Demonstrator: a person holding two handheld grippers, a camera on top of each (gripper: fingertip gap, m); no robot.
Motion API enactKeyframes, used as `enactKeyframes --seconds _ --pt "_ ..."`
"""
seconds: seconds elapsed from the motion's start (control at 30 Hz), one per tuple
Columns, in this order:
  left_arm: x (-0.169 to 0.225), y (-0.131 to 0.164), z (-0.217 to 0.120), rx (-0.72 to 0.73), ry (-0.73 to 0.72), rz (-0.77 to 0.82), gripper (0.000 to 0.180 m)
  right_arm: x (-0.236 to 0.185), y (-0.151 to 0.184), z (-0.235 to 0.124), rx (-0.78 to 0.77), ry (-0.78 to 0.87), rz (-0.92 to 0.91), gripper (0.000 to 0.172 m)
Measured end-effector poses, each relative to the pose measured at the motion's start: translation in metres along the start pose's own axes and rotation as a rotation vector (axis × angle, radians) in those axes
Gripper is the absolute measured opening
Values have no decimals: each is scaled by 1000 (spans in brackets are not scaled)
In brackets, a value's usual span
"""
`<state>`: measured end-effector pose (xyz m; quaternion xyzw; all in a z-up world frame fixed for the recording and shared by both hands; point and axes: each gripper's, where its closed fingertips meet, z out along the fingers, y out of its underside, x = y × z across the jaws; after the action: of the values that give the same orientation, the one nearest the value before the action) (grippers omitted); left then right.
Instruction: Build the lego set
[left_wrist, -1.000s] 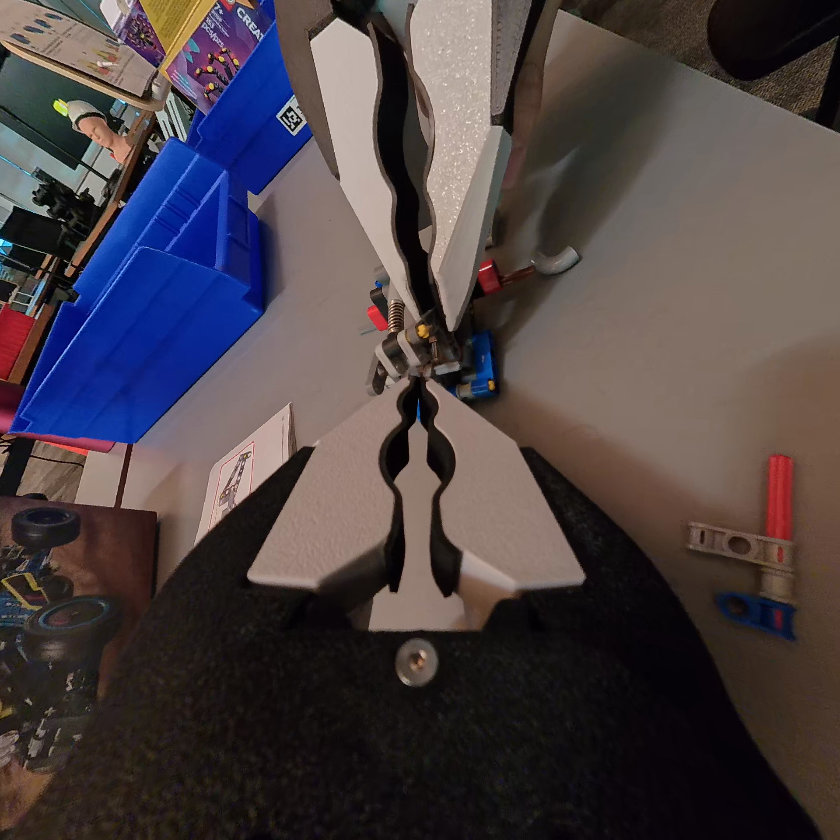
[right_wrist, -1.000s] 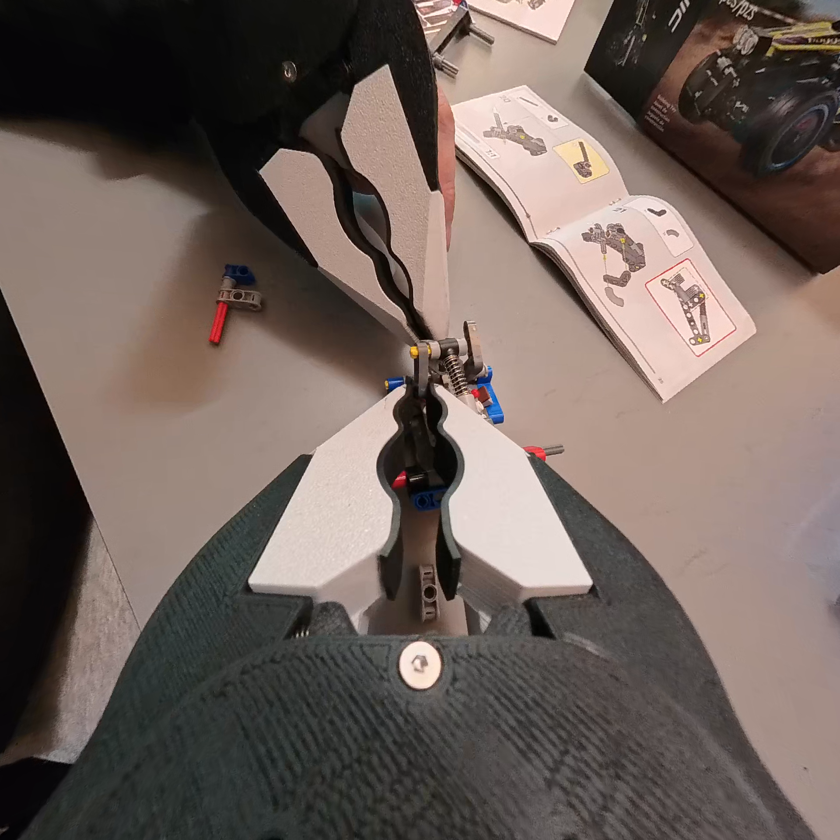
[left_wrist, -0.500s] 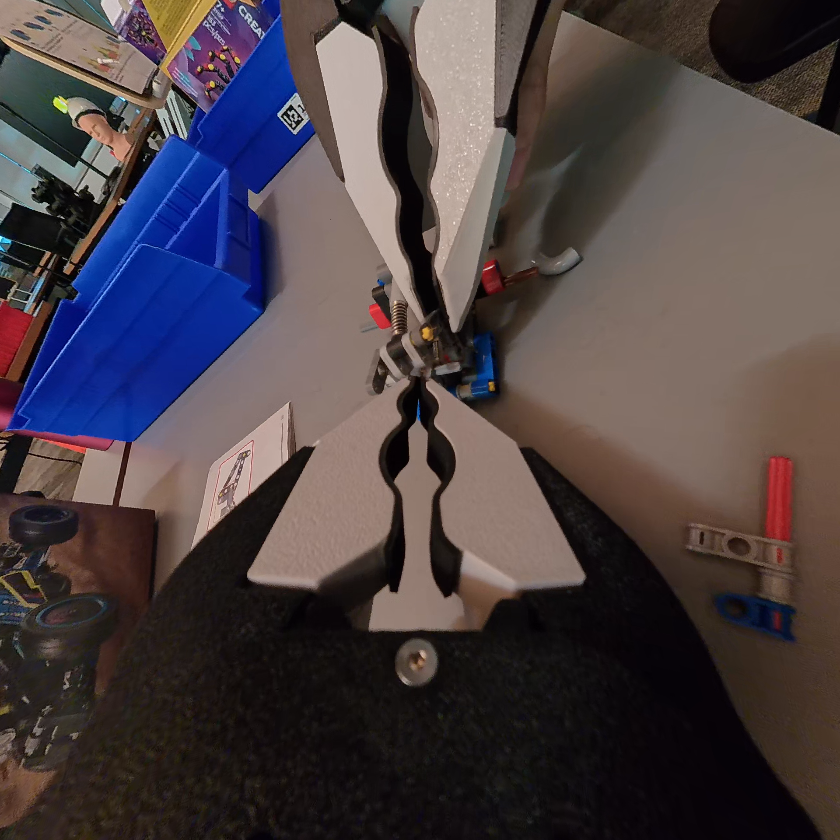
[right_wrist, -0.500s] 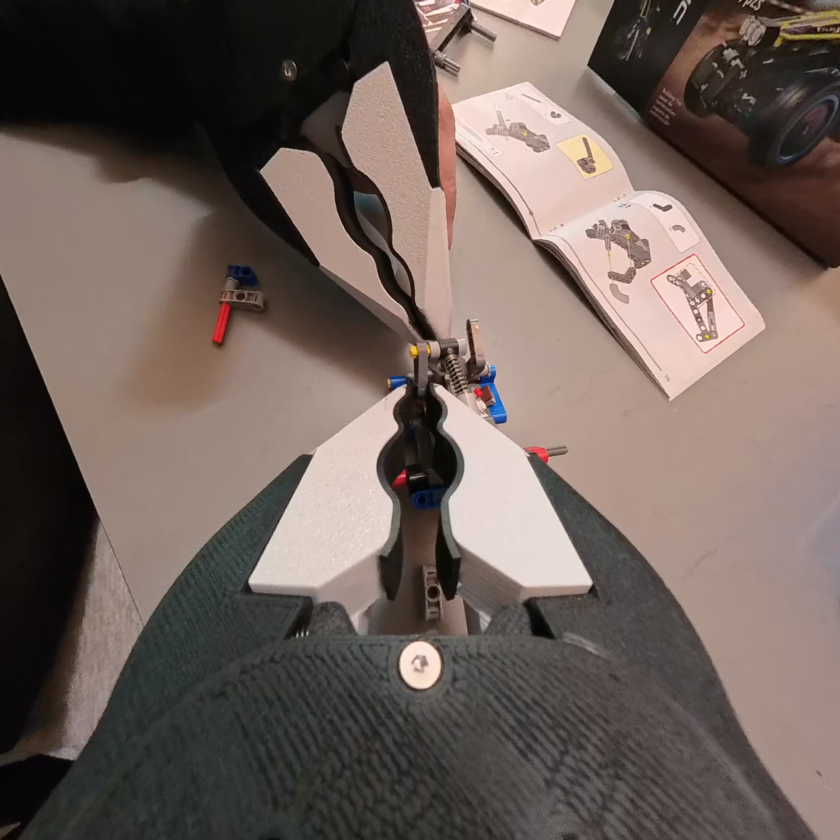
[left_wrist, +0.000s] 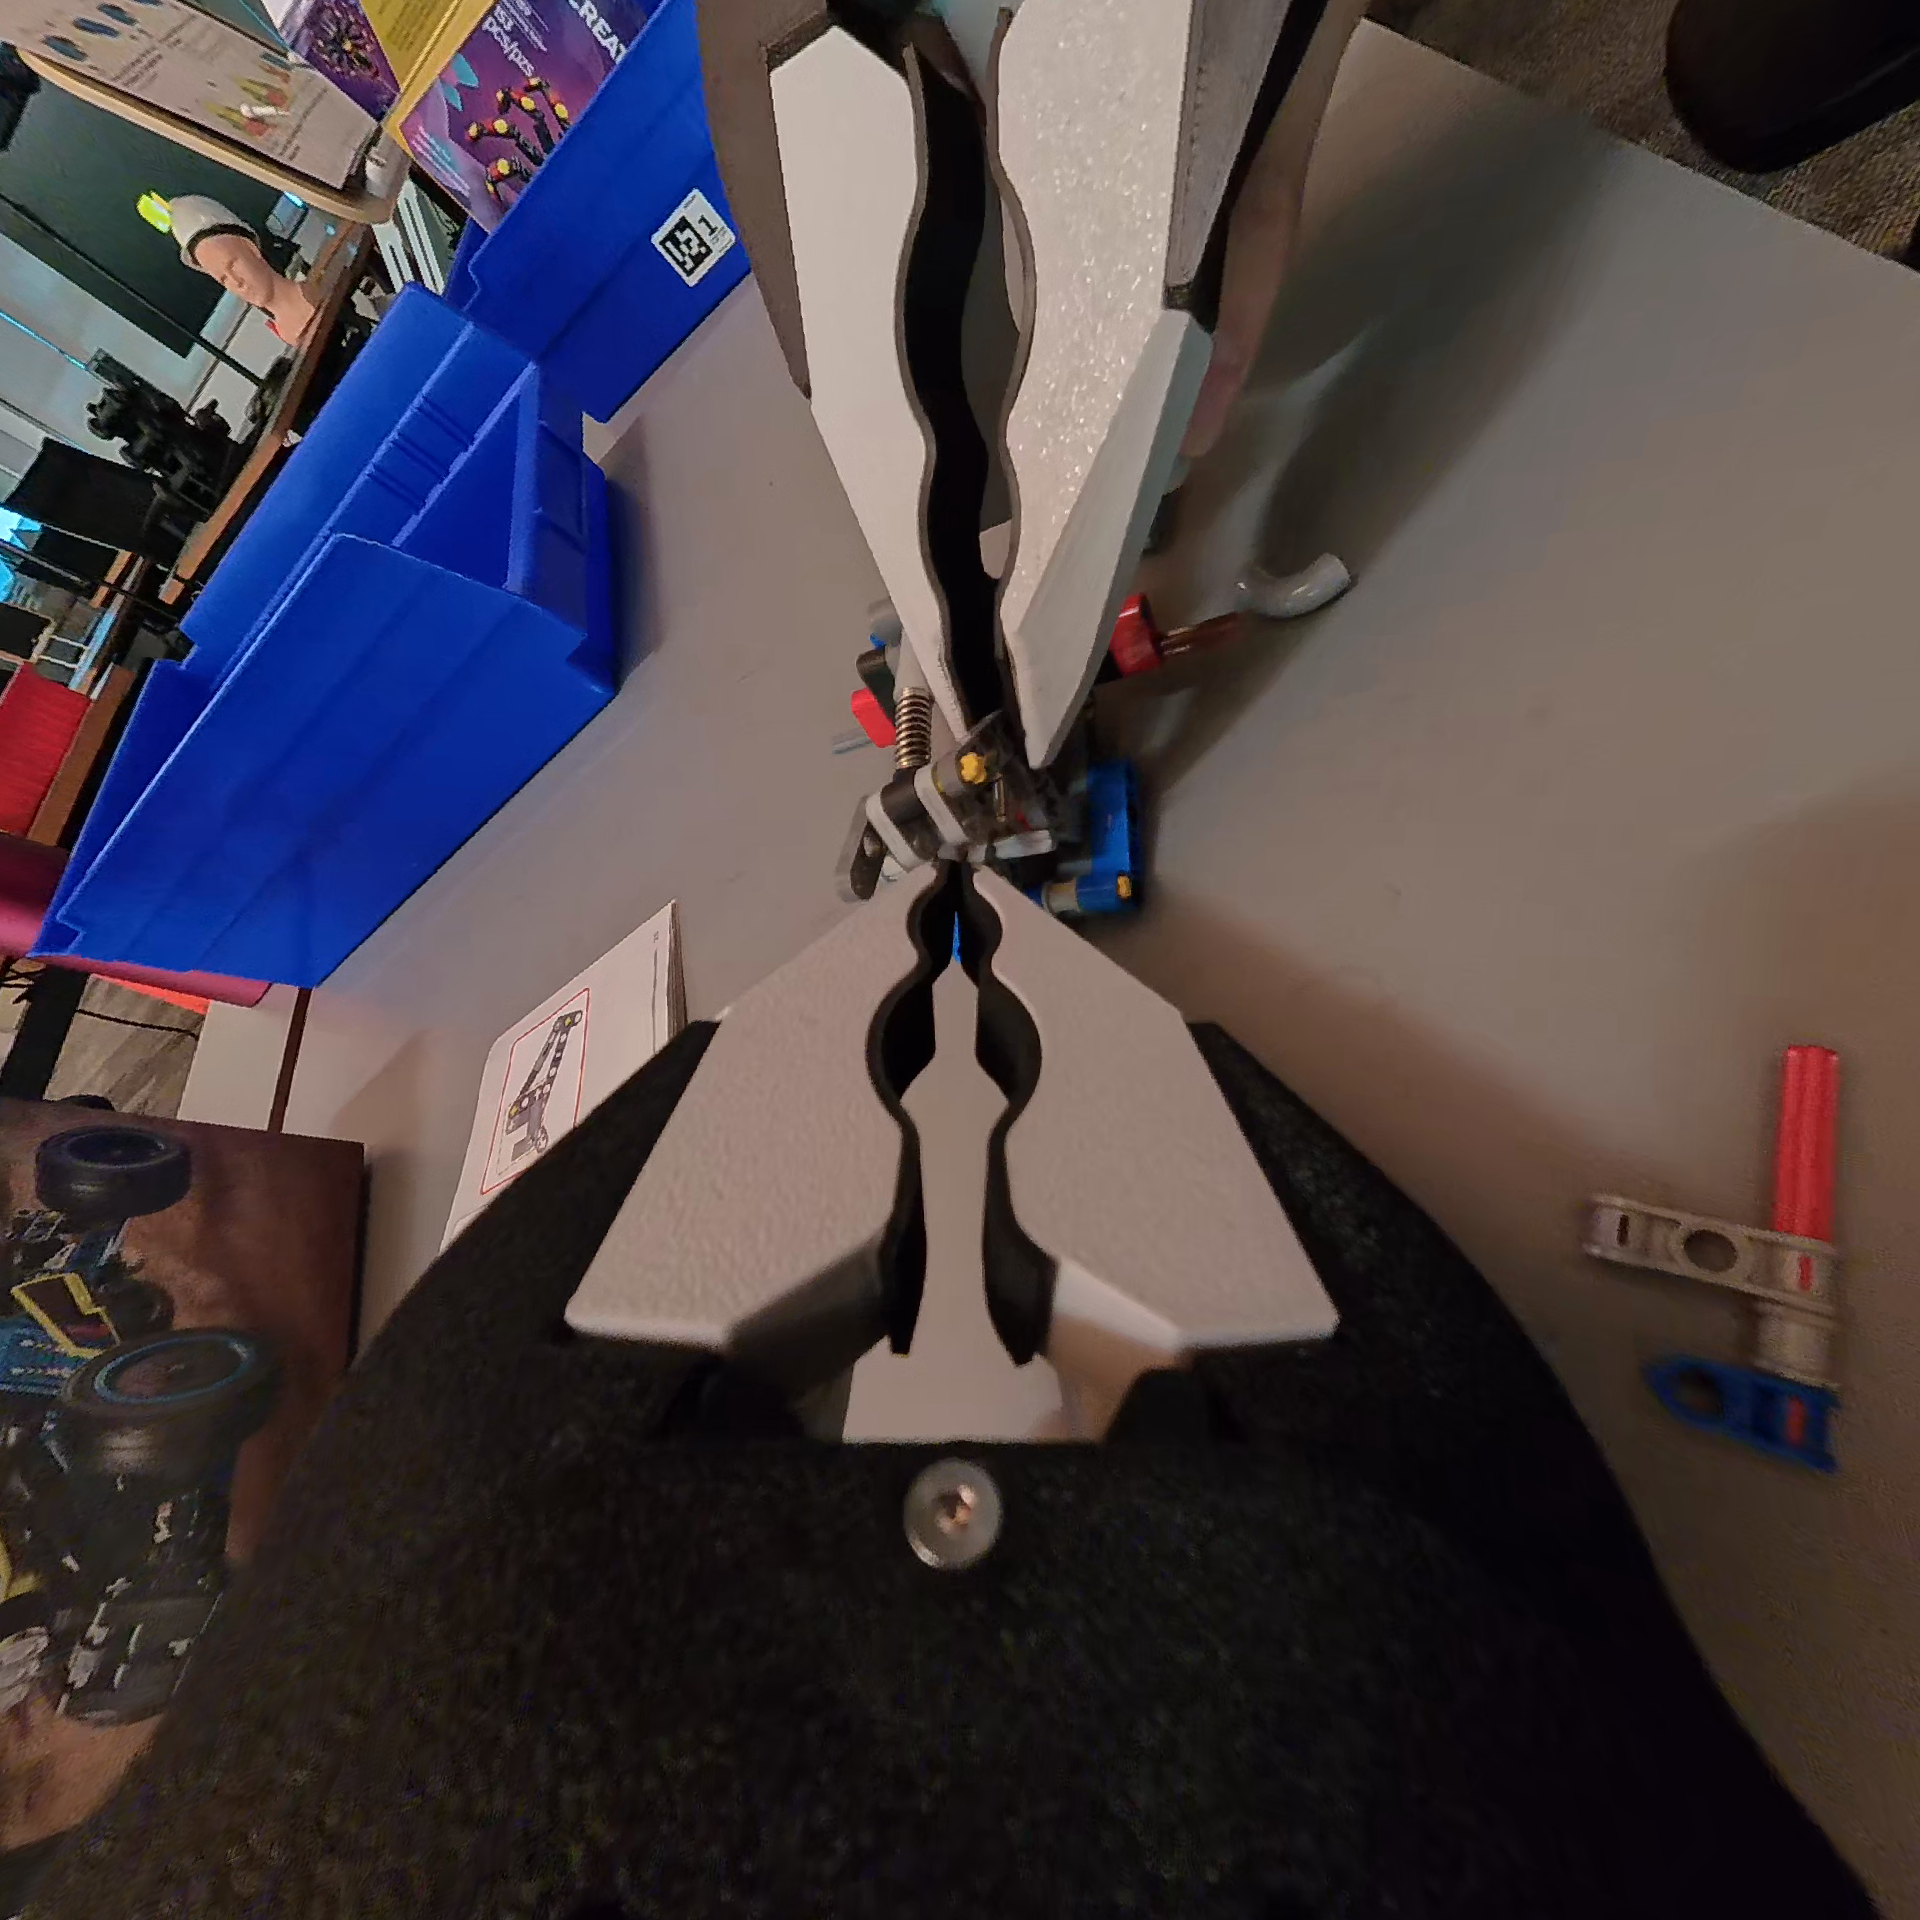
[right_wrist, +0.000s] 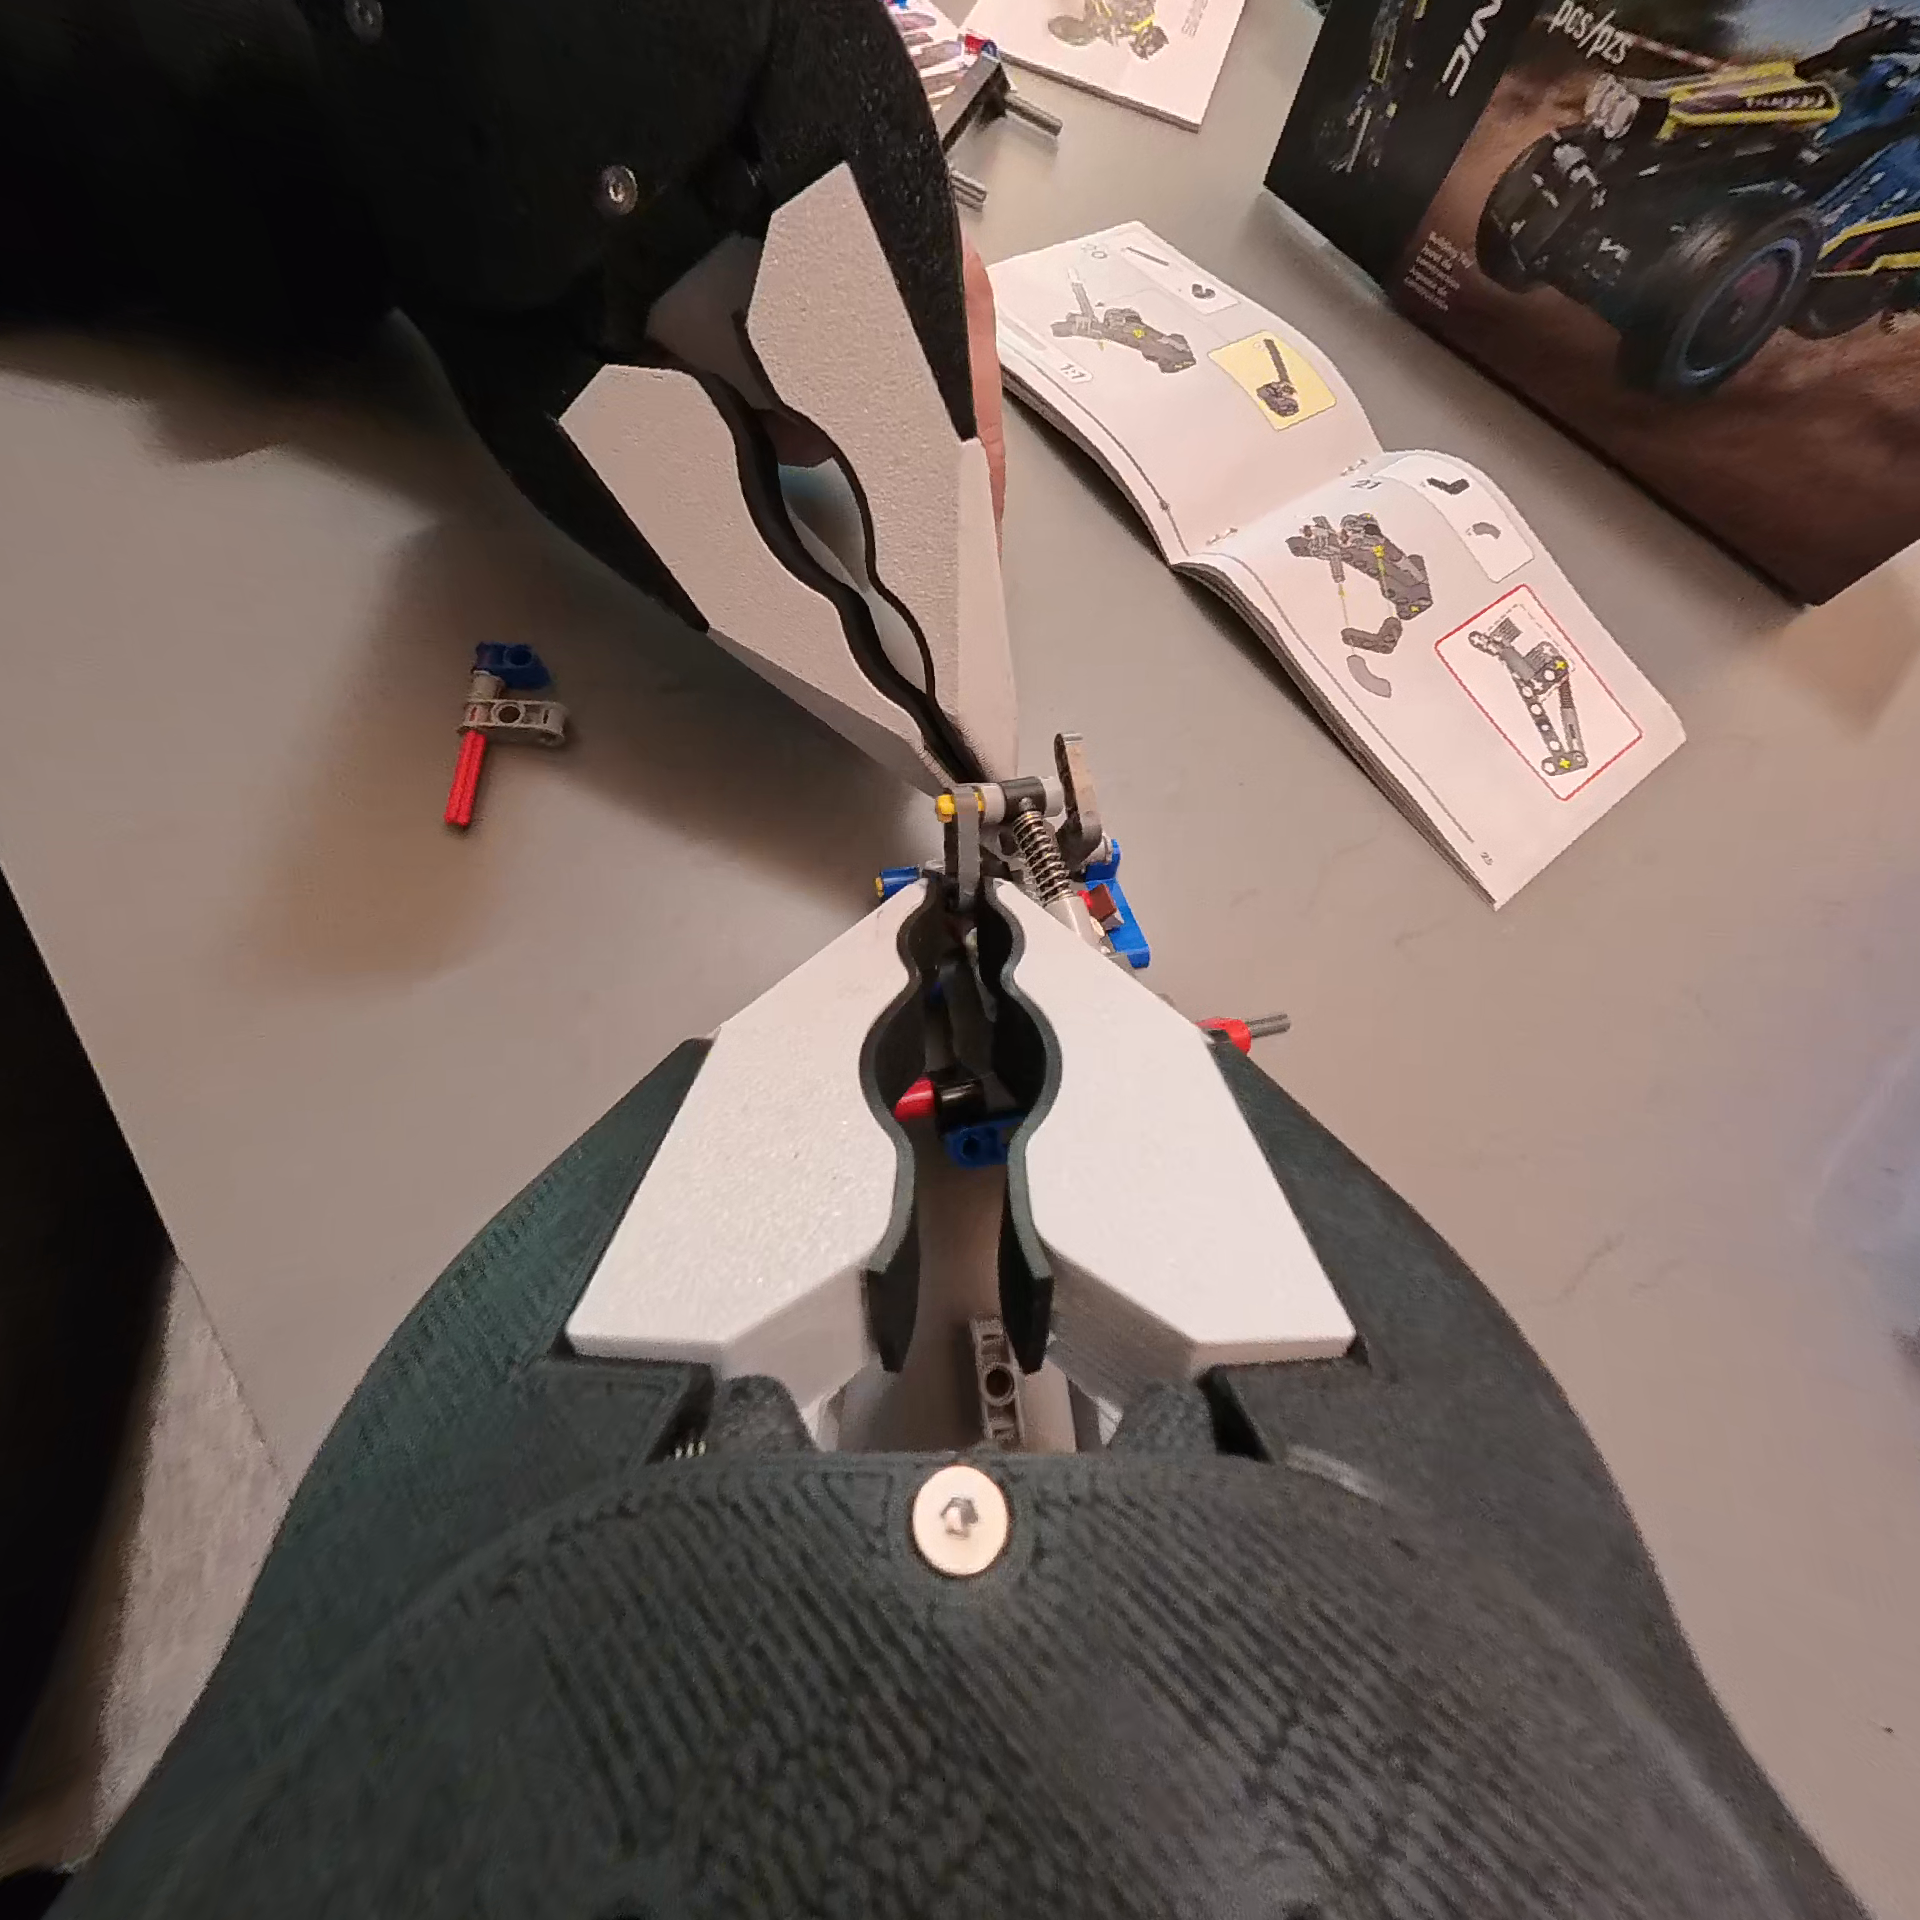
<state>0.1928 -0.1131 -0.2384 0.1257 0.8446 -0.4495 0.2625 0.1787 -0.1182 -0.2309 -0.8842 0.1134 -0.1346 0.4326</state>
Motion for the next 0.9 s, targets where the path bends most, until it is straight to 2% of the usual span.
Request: enactKeyframes --seconds 0.03,0.3,0.9 --pt "0 0 0 0 -2 -3 0 1 0 0 3 10 -3 3" --pt "-4 6 -3 -12 -27 -22 0 5 -8 6 47 27 -12 3" --pt "-4 3 0 -33 -55 8 0 3 -2 2 57 -46 86 2"
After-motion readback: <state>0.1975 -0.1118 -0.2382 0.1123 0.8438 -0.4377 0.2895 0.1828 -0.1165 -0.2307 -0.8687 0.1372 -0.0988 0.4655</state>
